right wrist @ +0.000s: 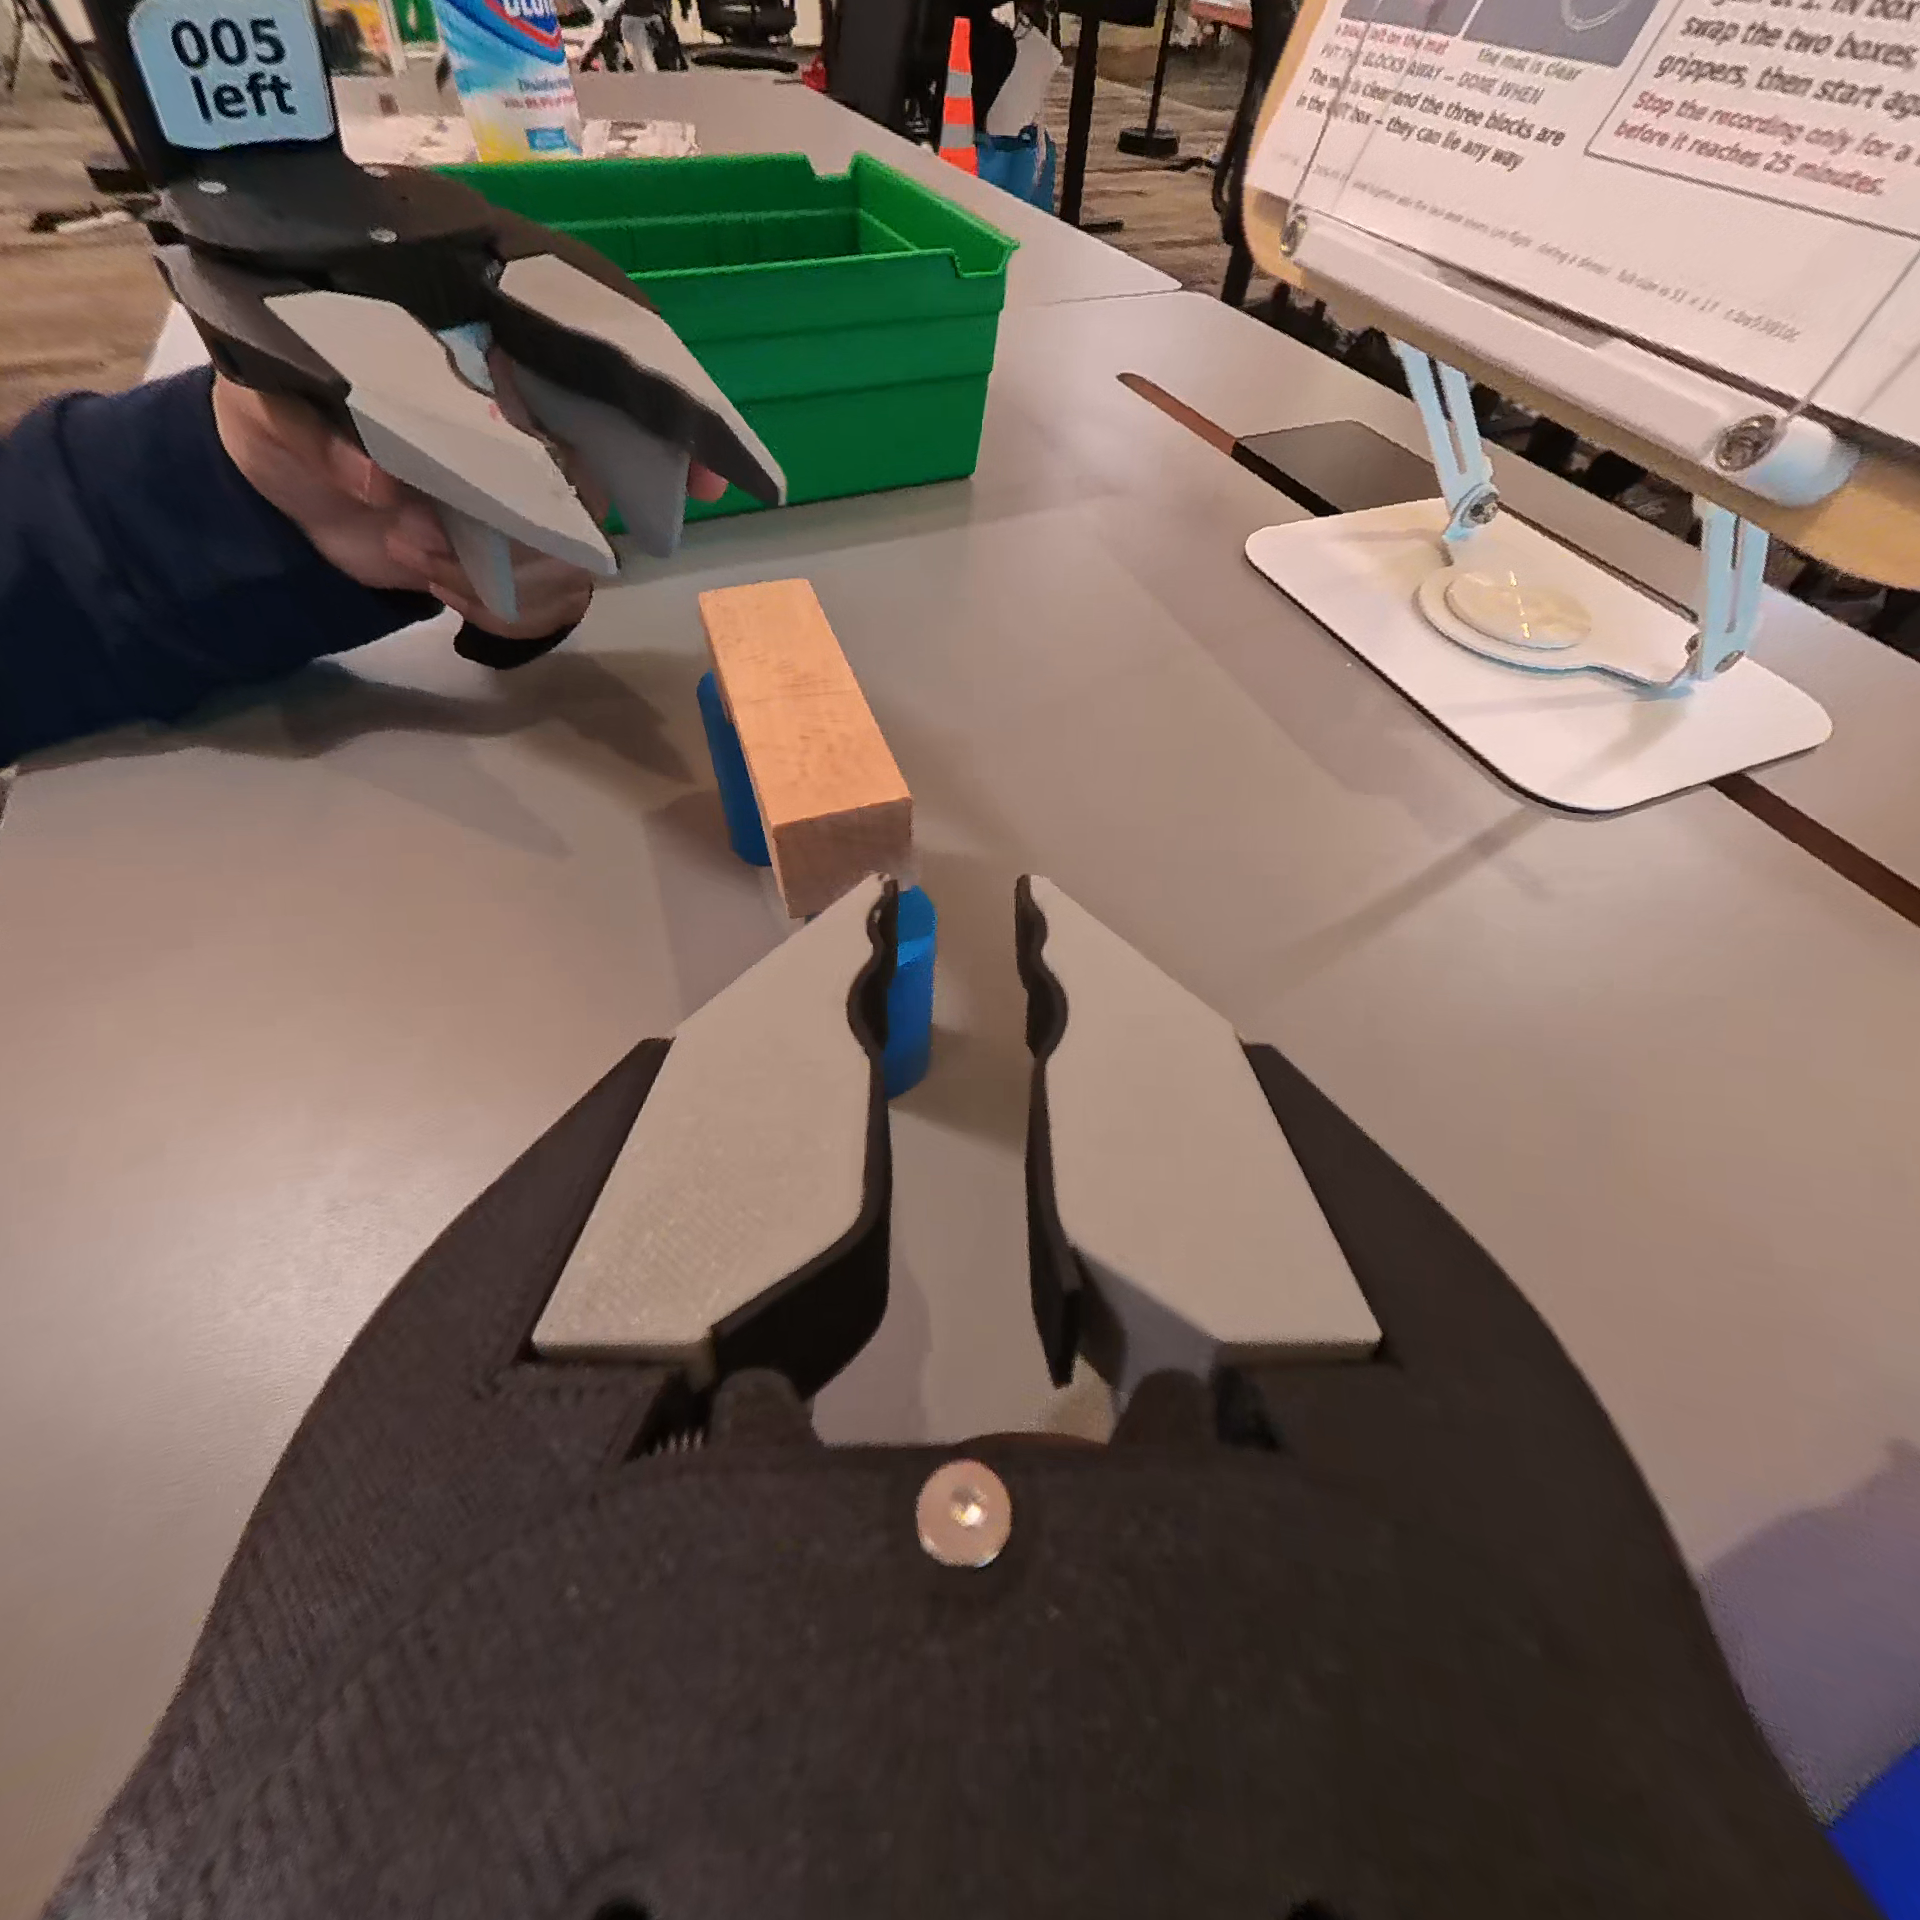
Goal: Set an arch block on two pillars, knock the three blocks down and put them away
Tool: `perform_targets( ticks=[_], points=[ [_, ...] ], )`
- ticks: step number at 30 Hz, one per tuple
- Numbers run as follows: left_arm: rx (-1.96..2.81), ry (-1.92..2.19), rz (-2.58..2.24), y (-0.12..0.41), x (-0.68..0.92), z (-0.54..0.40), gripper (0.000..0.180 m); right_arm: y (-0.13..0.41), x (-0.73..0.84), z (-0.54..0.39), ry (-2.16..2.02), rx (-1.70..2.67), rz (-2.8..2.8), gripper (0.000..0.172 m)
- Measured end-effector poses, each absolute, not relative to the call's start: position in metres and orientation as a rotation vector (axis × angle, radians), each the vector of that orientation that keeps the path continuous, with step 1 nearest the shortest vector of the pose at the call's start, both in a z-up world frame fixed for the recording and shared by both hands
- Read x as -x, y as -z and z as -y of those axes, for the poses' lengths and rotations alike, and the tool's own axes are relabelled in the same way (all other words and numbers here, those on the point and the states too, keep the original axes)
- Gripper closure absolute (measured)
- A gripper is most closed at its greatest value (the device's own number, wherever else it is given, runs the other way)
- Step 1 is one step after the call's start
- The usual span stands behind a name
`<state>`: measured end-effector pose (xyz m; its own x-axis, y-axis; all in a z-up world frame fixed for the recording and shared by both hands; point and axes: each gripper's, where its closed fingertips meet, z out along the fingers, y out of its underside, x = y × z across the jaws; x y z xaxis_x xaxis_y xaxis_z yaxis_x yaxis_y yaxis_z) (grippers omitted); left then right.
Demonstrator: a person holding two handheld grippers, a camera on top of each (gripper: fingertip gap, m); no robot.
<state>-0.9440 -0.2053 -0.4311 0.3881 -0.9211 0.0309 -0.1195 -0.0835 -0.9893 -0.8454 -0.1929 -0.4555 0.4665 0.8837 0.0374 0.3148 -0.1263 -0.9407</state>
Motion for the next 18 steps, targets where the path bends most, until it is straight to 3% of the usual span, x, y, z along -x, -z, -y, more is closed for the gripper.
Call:
perform_targets(
  ticks=[4,18],
  points=[
    [1.517,0.887,-0.971,0.433,0.943,0.204,0.138,0.464,0.841,0.187,-0.651,1.74,1.025,0.164],
    [1.524,0.873,-1.004,0.438,0.939,0.207,0.138,0.496,0.843,0.186,-0.595,1.88,1.092,0.167]
  ],
)
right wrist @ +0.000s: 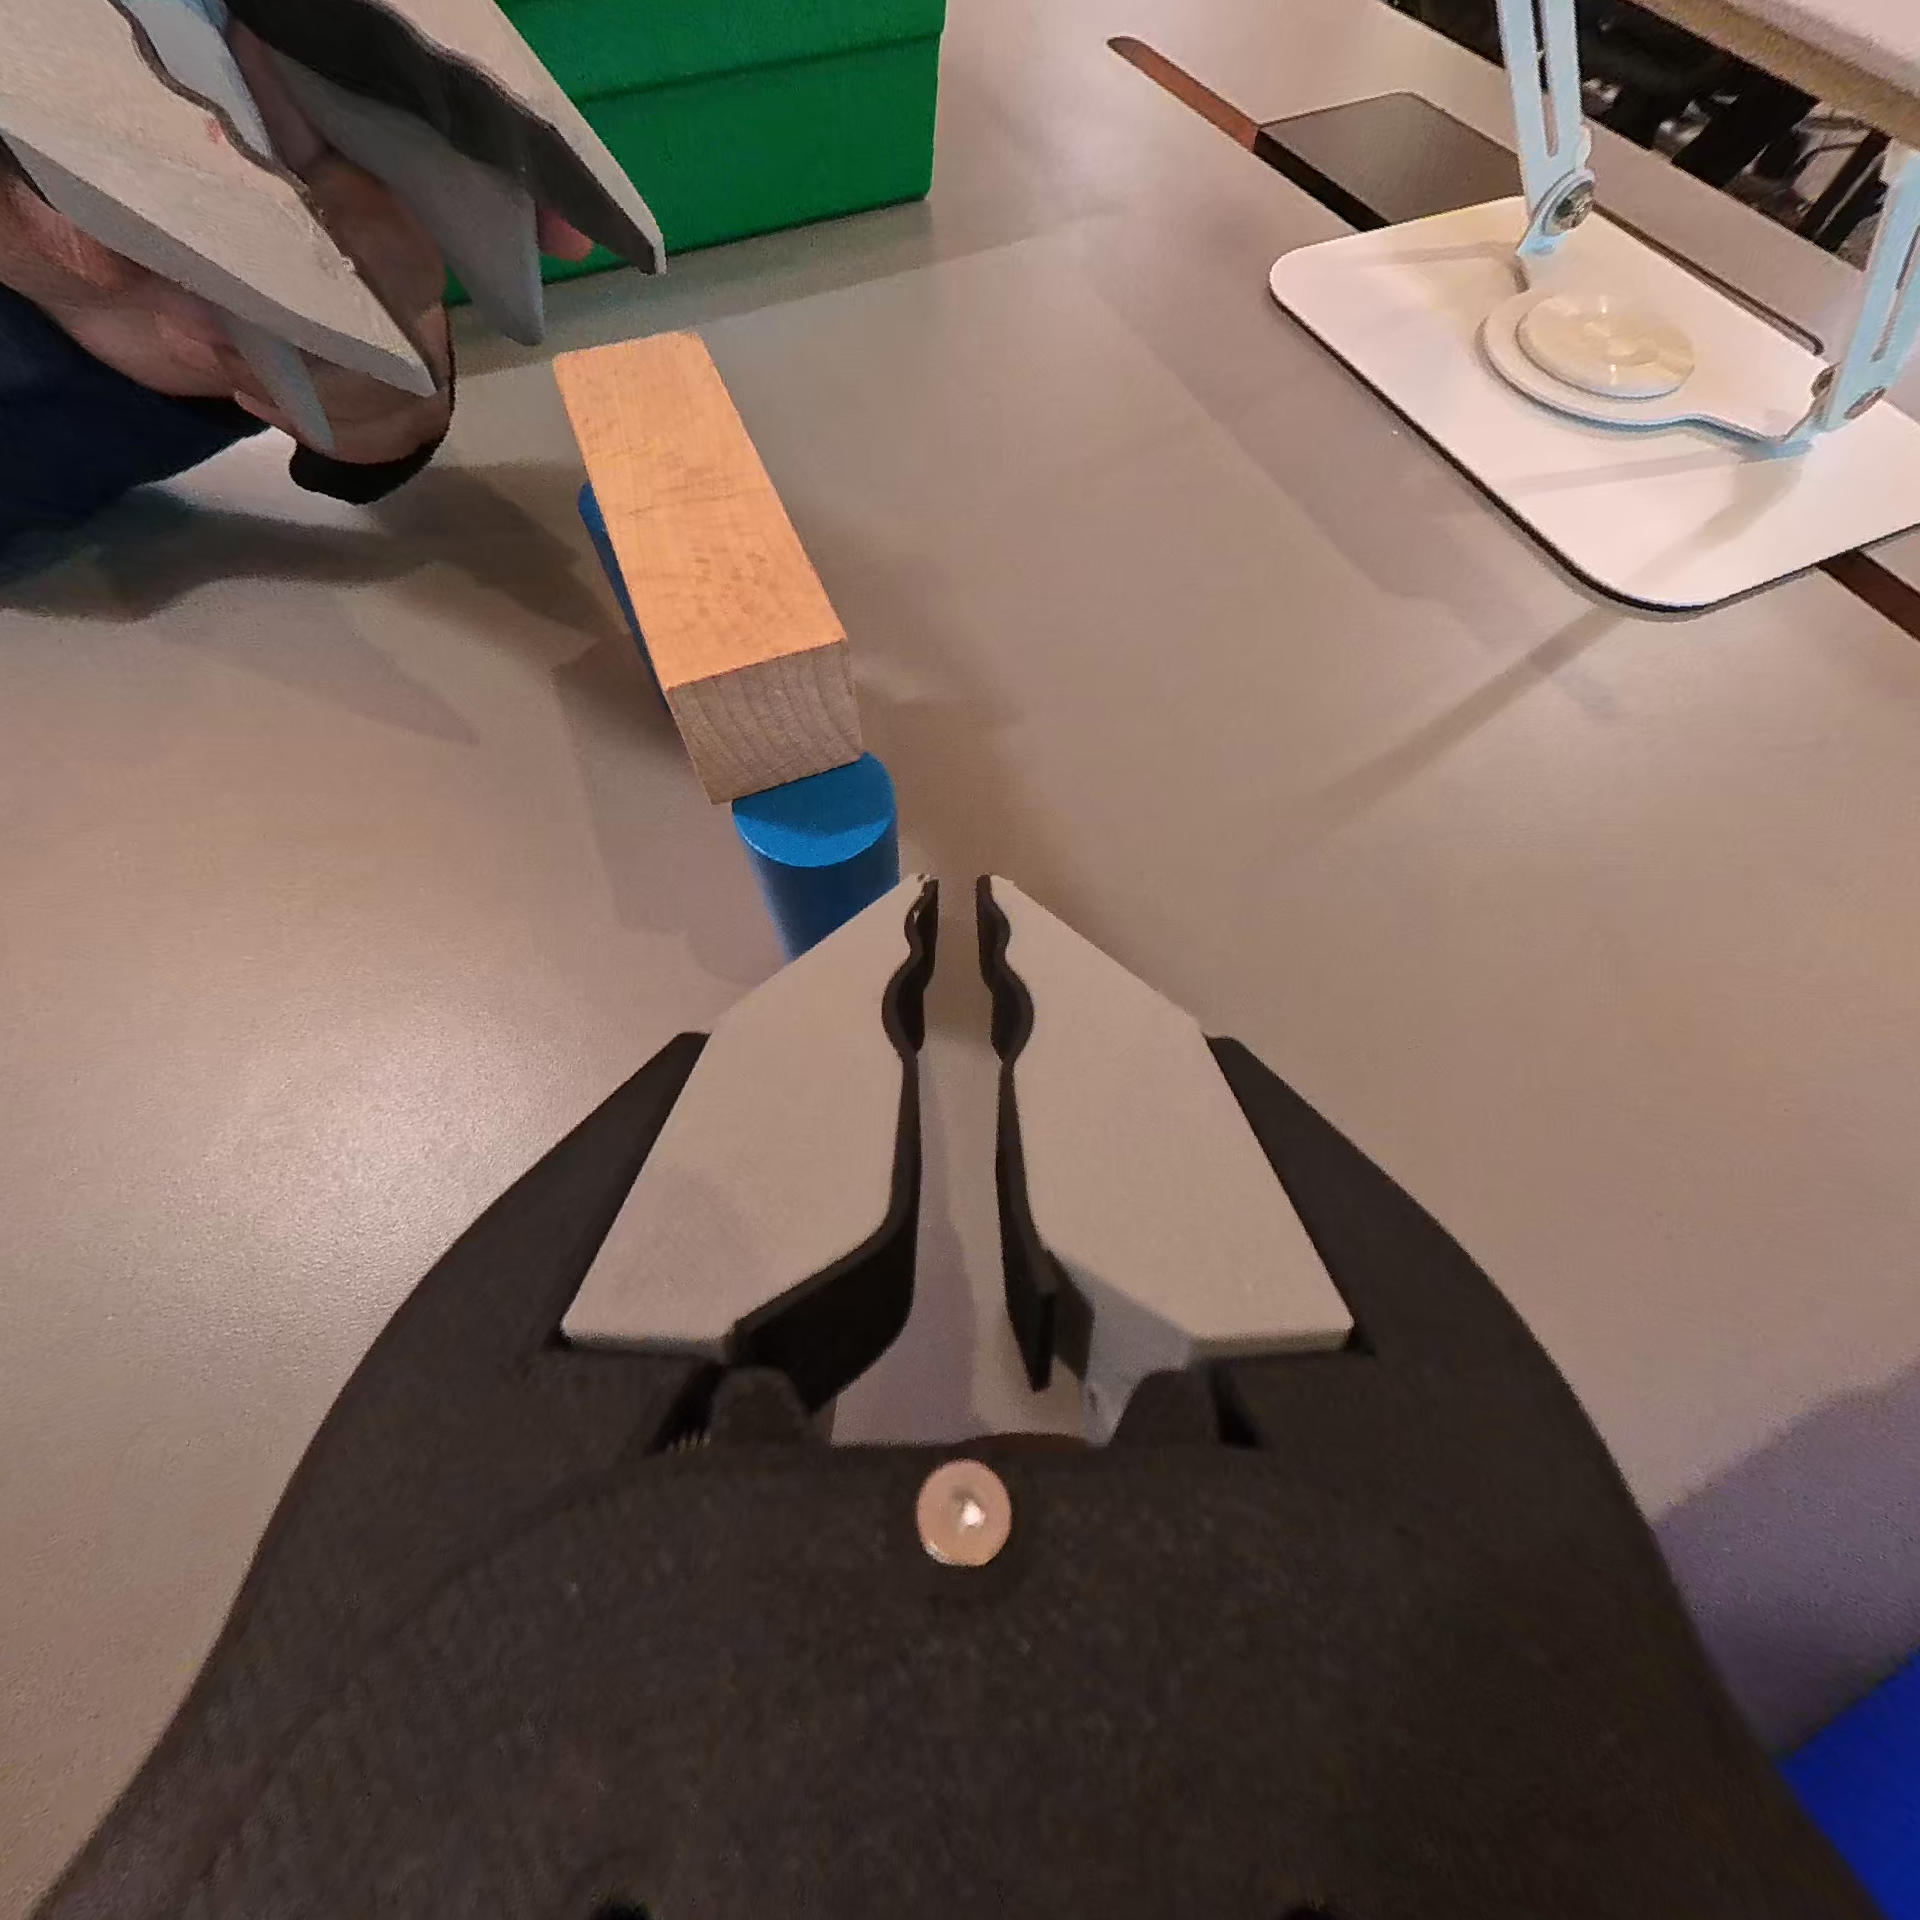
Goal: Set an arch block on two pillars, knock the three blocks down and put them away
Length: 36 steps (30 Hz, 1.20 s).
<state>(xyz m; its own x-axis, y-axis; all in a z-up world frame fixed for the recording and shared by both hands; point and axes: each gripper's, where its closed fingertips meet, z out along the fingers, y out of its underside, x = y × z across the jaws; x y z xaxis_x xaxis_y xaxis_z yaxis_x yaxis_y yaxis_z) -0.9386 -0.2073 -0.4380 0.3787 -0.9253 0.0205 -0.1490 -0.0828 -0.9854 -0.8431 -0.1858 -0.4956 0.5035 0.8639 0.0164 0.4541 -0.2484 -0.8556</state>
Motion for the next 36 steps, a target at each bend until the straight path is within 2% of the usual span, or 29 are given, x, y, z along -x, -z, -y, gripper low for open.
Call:
perform_targets(
  ticks=[20,23,31,36],
  points=[
    [1.537,0.837,-1.051,0.447,0.933,0.21,0.139,0.509,0.847,0.191,-0.574,1.911,1.172,0.163],
    [1.538,0.835,-1.053,0.448,0.933,0.21,0.138,0.497,0.846,0.19,-0.613,1.878,1.126,0.161],
    [1.532,0.842,-1.037,0.445,0.935,0.209,0.138,0.454,0.859,0.207,-0.858,1.69,1.068,0.142],
    [1.537,0.835,-1.054,0.448,0.933,0.21,0.138,0.456,0.867,0.21,-0.863,1.686,1.09,0.146]
  ],
)
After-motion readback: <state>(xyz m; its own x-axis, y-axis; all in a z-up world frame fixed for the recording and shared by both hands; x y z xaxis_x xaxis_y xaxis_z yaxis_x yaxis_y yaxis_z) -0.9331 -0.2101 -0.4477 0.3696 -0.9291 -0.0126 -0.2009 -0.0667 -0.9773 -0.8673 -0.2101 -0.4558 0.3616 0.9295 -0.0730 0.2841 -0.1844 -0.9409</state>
